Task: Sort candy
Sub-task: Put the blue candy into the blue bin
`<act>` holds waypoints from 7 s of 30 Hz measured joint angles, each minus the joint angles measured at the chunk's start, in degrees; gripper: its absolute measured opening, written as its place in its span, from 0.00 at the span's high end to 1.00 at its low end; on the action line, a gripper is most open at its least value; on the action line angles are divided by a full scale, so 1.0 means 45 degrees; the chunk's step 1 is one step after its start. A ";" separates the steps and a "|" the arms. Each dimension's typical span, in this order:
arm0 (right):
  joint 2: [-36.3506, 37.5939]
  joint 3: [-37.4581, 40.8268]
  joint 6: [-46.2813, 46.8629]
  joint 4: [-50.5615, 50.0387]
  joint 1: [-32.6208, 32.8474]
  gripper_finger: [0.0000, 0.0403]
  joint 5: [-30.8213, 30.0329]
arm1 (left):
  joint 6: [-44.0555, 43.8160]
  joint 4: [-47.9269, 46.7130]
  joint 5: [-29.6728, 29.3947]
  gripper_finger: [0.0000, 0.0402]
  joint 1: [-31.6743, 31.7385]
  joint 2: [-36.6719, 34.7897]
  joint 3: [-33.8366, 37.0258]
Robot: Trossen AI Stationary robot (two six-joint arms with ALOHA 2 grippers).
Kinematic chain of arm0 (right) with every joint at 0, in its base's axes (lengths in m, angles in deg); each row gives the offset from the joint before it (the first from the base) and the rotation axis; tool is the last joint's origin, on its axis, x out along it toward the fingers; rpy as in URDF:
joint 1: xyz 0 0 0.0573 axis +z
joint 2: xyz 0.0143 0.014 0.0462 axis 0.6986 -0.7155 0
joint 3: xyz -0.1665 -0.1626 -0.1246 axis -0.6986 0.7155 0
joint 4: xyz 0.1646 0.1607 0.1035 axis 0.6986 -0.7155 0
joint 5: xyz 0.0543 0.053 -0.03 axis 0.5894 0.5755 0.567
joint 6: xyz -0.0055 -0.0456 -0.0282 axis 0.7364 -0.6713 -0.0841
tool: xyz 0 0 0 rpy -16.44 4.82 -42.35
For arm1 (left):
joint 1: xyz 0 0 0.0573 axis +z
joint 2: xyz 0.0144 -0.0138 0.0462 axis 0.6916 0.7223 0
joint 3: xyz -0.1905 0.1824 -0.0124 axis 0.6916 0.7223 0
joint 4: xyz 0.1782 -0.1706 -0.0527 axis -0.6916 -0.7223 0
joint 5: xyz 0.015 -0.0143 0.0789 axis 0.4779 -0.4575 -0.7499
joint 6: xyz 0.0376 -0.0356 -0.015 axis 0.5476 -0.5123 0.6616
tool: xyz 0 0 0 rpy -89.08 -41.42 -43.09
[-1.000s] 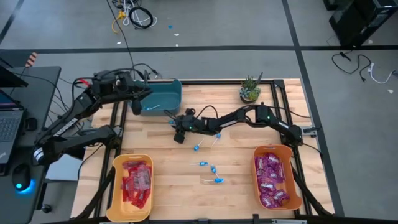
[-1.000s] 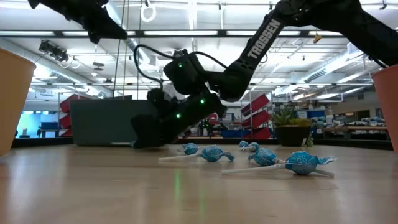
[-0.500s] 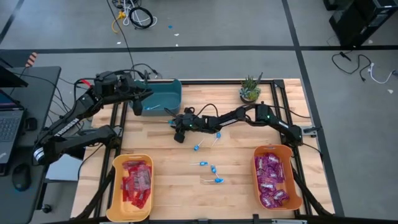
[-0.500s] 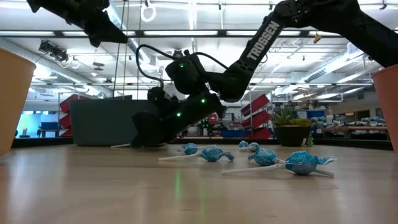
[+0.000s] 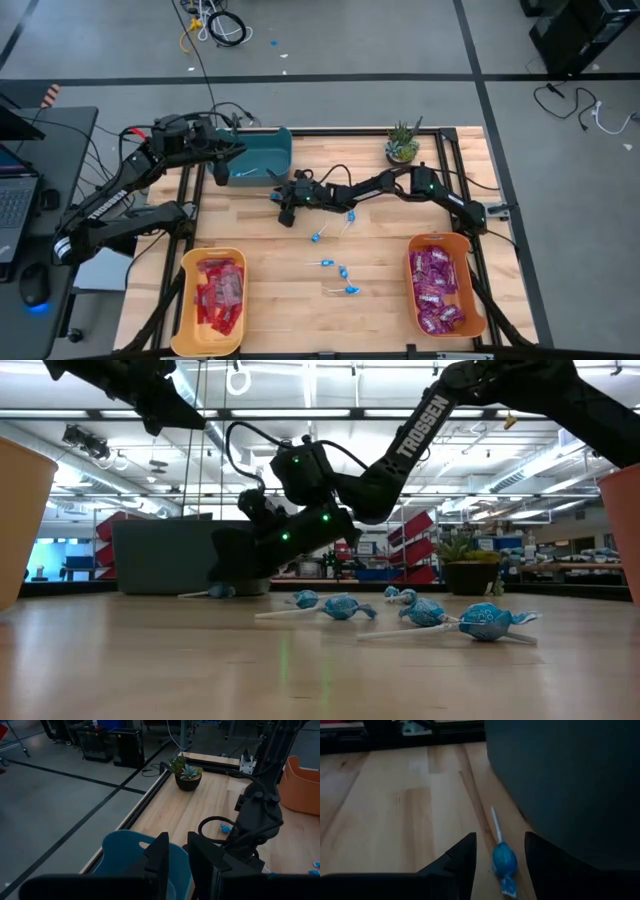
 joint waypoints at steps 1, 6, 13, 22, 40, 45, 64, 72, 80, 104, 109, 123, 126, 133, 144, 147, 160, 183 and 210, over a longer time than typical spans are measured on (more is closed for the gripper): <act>0.0000 0.0000 -0.0039 -0.0007 -0.0006 0.62 0.0000 | -0.0004 0.0000 0.0000 0.82 0.0000 0.0000 0.0000; 0.0000 -0.0005 -0.0273 0.0128 -0.0011 0.62 0.0092 | -0.0004 0.0009 -0.0001 0.82 0.0000 0.0000 0.0000; 0.0000 -0.0005 -0.0039 0.0222 -0.0011 0.62 0.0302 | -0.0009 0.0019 0.0000 0.82 0.0000 0.0000 0.0000; 0.0000 -0.0005 0.1944 -0.0383 -0.0161 0.62 0.0797 | -0.0014 0.0164 -0.0005 0.82 0.0000 -0.0005 0.0000; 0.0028 -0.0015 0.2349 -0.1233 0.0093 0.69 0.3114 | -0.0063 0.0547 -0.0005 0.82 0.0000 -0.0005 0.0005; 0.0049 -0.0024 0.2271 -0.1383 0.0367 0.68 0.1380 | -0.0061 0.0520 -0.0005 0.82 0.0002 -0.0005 0.0005; 0.0604 -0.1882 0.1201 -0.3787 0.0885 0.60 -0.0951 | -0.0024 0.0669 0.0004 0.82 0.0001 -0.0005 0.0005; 0.0022 -0.2589 0.1598 -0.3676 0.1158 0.52 -0.1806 | -0.0009 0.0481 0.0660 0.82 -0.0010 0.0000 0.0005; -0.0368 -0.2599 0.2635 -0.3742 0.1189 0.52 -0.2960 | -0.0004 0.0500 0.0670 0.82 -0.0010 0.0000 0.0005; -0.1146 -0.2604 0.3644 -0.4206 0.1150 0.72 -0.3075 | -0.0054 0.0291 0.0763 0.82 -0.0005 0.0000 0.0005; -0.1156 -0.2594 0.3387 -0.4240 0.1174 0.82 -0.3084 | -0.0087 0.0292 0.0763 0.82 -0.0005 0.0000 0.0005; -0.0834 -0.2552 0.2850 -0.4700 0.1653 0.86 -0.2641 | -0.0323 0.0294 0.1337 0.82 -0.0005 0.0000 0.0005; -0.0501 -0.2531 0.2551 -0.5371 0.1859 0.86 -0.2419 | -0.0029 0.0291 0.2166 0.82 -0.0007 0.0000 0.0005; 0.0403 -0.2518 0.2081 -0.6974 0.2247 0.86 -0.1842 | 0.0022 0.0274 0.3142 0.82 -0.0005 -0.0010 0.0005; 0.2595 -0.1796 0.1018 -0.8777 0.2732 0.86 -0.1015 | 0.0664 -0.0256 0.4607 0.82 -0.0098 -0.0024 0.0134; 0.3855 -0.0602 0.0870 -0.8593 0.2754 0.86 -0.1015 | 0.0744 -0.0472 0.4691 0.82 -0.0255 -0.0110 0.0388; 0.7961 0.4472 0.0578 -0.2630 0.3145 0.86 -0.0611 | 0.0817 0.0879 0.7538 0.82 -0.1412 -0.0502 0.2300; 0.7951 0.4529 -0.0370 0.1255 0.2819 0.86 0.1326 | 0.0184 0.3555 0.6144 0.82 -0.3028 -0.0217 0.2404; 0.7946 0.4527 -0.0368 0.0899 0.2751 0.86 0.1321 | -0.0146 0.6118 0.6076 0.82 -0.4265 0.1749 0.2399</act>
